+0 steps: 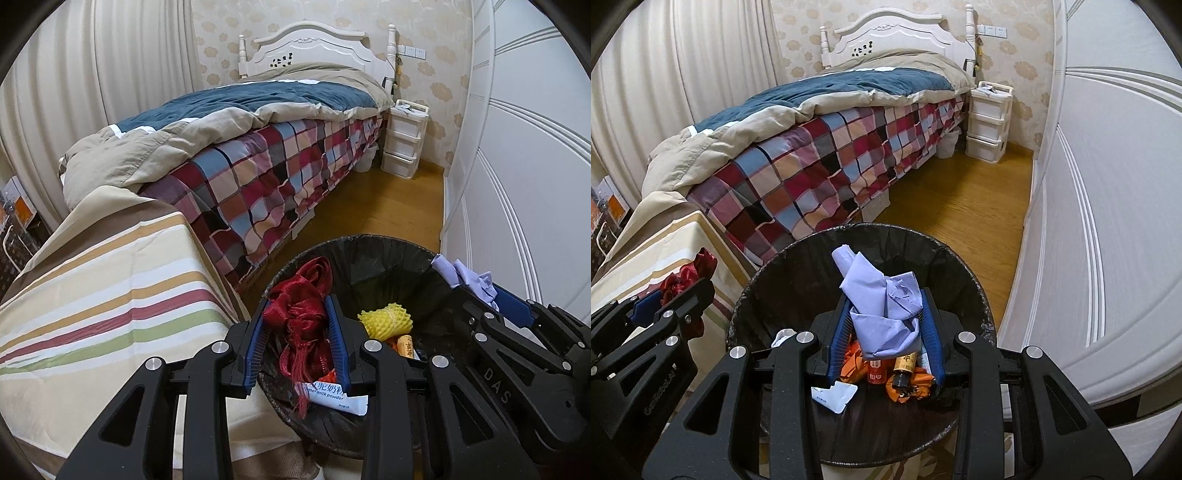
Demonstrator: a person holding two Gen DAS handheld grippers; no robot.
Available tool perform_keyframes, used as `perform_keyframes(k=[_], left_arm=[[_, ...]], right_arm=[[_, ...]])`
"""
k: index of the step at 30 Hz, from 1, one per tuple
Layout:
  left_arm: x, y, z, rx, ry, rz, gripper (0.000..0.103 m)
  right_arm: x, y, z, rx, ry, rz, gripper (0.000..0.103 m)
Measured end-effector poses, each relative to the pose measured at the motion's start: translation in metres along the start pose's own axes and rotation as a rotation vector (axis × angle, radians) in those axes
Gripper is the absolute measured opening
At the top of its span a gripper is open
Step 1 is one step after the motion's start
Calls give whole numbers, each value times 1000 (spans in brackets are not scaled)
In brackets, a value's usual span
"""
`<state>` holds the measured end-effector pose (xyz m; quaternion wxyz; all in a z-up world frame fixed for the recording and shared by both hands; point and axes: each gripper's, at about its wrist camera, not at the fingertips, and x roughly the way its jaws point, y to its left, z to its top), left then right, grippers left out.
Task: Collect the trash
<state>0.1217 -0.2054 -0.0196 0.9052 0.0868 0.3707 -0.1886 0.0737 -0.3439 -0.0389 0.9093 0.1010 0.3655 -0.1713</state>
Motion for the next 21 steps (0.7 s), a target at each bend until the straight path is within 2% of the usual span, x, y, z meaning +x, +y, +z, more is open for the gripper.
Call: perform_keyframes(k=[8,11,13,16,18,21], left_arm=[[4,-1,1,5,12,0,35],[4,0,2,-5,7,2,47],[2,1,2,-8,-1,6,54],[0,2,3,-6,-15,18,63],[-1,3,3,-5,-23,24,70],[-5,5,4,-9,-40,39,75]], right_arm=[[5,-1,0,0,12,-1,35],[7,-1,-1,1,12,-5,38],[7,-1,-1,3,10,-9,45],[6,-1,-1,2,3,-17,46],[5,-2,-2,3,-3,-25,53],[2,-2,-1,6,-13,-37,58]])
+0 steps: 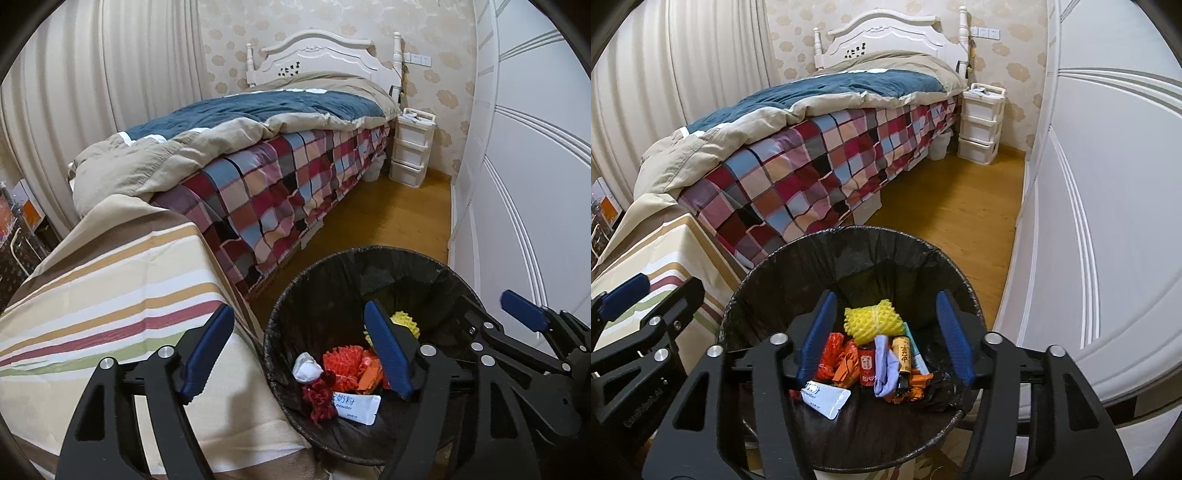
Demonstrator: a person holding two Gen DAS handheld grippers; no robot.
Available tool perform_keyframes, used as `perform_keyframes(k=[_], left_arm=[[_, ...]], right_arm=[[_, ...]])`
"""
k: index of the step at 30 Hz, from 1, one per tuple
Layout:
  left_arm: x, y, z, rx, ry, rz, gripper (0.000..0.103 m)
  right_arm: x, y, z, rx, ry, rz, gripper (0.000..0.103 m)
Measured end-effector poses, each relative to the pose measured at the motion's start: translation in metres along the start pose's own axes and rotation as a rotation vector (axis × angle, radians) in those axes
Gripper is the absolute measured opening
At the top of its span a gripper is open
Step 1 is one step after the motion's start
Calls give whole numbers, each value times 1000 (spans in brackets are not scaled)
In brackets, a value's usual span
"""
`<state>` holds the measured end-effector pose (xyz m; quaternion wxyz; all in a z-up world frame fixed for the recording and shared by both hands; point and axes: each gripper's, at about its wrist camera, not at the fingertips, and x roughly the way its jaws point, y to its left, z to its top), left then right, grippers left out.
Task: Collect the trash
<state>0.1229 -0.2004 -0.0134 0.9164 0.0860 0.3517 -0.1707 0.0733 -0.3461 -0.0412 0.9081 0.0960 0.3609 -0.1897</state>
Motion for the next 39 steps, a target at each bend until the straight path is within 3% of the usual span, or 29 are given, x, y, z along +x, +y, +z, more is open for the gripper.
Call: perform_keyframes(k=[10,14,21,39], left_arm=[[-9,15,1,-37,-10,21,82],[-17,22,-2,-40,-21,40,84],[-31,37,-8,-69,-37,60,86],[-77,62,-26,-115,-86,85,86]], right_arm=[[-12,-2,1,9,-12,-15,77],[-21,1,0,17,-28,-47,91],[-37,10,-3,-4,-75,-70,94],[-66,31,-18,-35,-71,3,94]])
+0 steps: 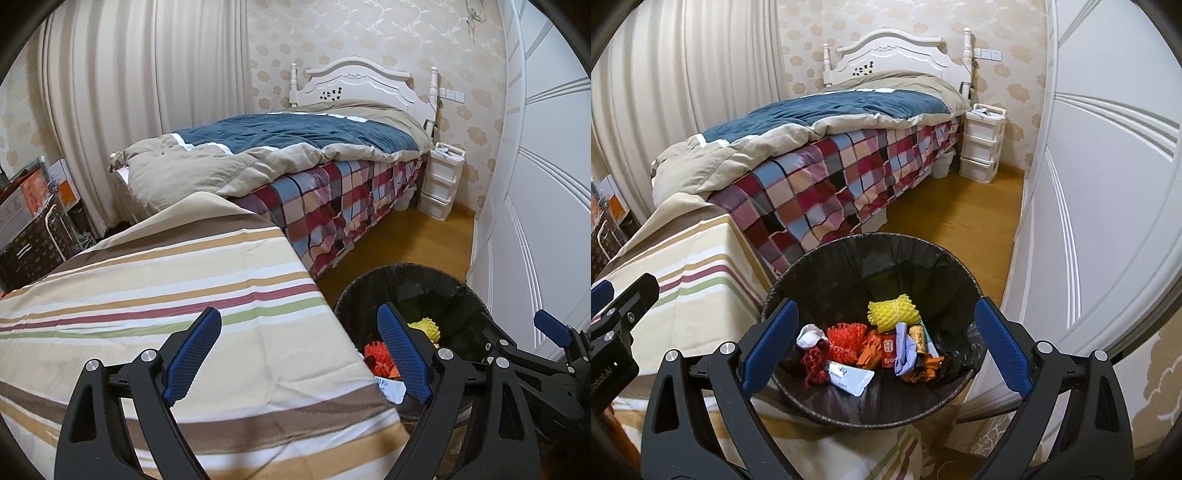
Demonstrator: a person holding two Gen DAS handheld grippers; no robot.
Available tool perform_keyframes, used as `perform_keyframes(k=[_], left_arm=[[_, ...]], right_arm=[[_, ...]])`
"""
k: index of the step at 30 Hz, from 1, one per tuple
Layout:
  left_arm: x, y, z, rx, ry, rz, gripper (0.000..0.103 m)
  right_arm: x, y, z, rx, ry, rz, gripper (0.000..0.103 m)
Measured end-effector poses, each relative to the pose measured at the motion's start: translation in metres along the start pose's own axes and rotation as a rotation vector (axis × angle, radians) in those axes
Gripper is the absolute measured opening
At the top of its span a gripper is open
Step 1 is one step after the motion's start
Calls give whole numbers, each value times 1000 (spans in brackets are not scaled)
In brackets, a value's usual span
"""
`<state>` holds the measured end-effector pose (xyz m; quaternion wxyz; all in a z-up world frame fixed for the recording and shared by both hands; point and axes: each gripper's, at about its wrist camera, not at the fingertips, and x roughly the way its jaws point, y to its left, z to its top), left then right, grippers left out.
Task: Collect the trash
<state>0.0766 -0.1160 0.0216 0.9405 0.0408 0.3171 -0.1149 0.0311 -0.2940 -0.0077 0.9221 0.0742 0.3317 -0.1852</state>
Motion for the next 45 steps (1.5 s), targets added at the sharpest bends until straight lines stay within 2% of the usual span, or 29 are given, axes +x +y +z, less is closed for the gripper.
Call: perform_keyframes(k=[21,28,45], left_arm=[[-87,38,-31,-54,-94,43,88],[-100,49,-37,-76,-109,63,89],[-117,55,-47,-98,-128,79,89]], right_arm=[[-94,28,-25,-60,-106,61,94],[-120,29,-34,-67,-145,77,94],[-139,38,-39,-88,-169,105,94]])
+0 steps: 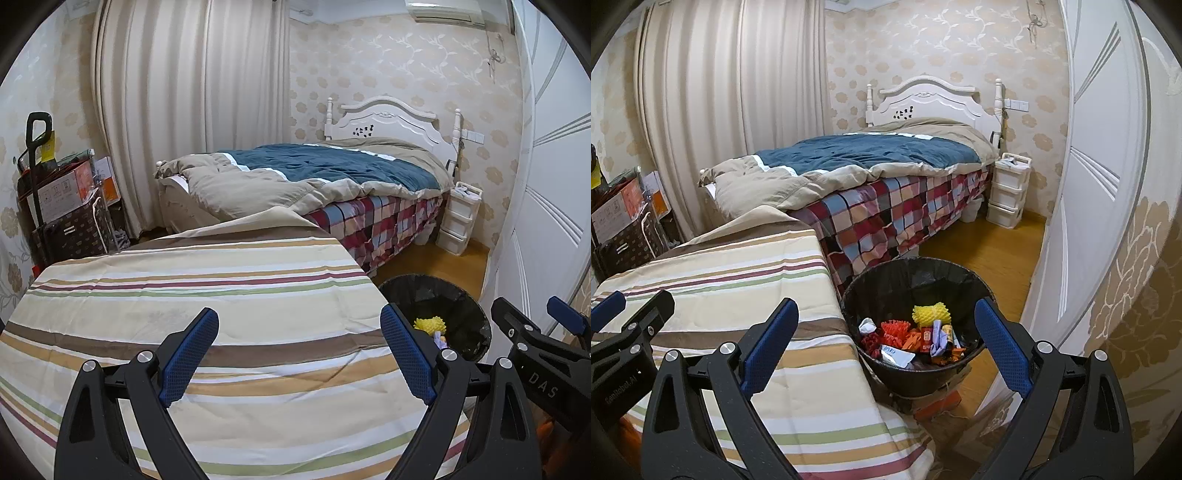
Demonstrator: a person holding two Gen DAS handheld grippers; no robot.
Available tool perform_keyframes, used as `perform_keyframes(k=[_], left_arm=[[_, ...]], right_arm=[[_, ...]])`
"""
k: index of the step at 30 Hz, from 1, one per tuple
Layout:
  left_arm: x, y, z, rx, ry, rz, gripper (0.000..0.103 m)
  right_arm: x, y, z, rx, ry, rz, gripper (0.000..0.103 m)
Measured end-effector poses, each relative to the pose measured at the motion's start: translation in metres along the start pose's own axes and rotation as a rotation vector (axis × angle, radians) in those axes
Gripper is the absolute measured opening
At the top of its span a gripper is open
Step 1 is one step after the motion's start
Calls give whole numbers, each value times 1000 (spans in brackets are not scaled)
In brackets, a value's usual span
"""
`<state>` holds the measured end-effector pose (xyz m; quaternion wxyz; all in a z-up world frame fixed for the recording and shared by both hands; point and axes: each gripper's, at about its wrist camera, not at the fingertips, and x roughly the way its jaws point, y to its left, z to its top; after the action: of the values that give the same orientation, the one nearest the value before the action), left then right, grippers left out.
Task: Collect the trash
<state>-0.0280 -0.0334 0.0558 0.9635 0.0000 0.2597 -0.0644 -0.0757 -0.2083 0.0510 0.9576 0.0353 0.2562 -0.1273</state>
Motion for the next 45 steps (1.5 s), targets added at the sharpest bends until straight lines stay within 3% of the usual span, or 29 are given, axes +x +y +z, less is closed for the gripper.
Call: perform_keyframes(k=[45], left_arm=[[0,6,-7,-7,7,0,89]], right_arm=[[1,2,0,-2,3,-1,94]])
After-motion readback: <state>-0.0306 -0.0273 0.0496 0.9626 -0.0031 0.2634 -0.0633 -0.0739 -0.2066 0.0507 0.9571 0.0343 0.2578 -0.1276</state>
